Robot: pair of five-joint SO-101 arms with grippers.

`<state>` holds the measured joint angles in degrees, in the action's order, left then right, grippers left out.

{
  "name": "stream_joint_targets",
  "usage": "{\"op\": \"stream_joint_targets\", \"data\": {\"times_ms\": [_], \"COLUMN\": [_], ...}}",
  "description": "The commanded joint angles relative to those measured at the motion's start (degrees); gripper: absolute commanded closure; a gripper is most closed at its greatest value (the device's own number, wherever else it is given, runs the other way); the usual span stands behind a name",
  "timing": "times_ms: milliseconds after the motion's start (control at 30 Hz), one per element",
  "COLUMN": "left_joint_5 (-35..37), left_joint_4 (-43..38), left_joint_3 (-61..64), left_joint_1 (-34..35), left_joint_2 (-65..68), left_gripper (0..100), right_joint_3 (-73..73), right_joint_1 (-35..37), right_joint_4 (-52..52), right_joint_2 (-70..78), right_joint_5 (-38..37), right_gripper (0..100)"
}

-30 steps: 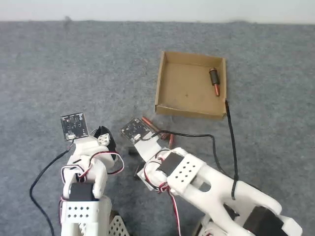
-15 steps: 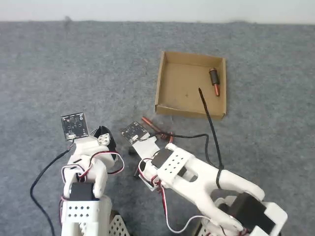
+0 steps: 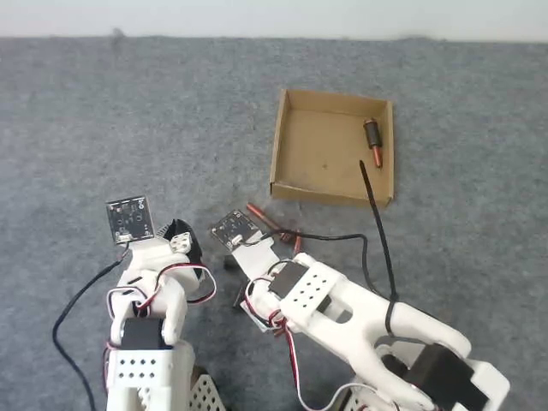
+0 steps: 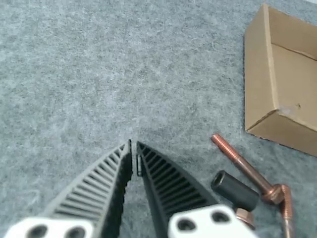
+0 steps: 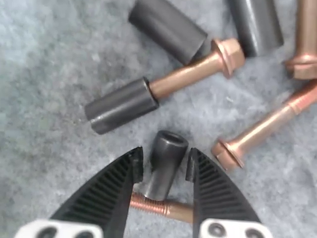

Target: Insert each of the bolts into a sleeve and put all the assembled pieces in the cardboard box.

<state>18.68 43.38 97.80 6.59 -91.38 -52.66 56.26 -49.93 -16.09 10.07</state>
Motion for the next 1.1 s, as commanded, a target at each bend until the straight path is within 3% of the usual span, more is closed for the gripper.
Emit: {"op": "stream_joint_targets", "data": {"times_ms": [0,533,733,1067], "left_joint_5": [-0.97,-0.97,-0.97,-0.97], "left_joint_4": [-1.93,-1.93,-1.93,-1.93], "left_joint_3": [-0.84,-0.84,-0.84,-0.84], "left_joint_1": [0.26,0.26,0.26,0.26], "left_joint_2": [-1.14,-1.14,-1.14,-1.14], "left_gripper": [99,99,99,99], "right_joint_3": [0.70,3.78,3.78,3.78], "right_joint_1": [-0.66,-0.75,-0.84,-2.15], "right_joint_4": [2.42,-1.71,-0.92,-3.03], "right_joint_2": [0.92,4.62,4.97,0.48], "right_joint_5": [0.18,-2.46,-4.84,-5.98], "right_gripper": [85.7,85.9,99.6,99.3]}}
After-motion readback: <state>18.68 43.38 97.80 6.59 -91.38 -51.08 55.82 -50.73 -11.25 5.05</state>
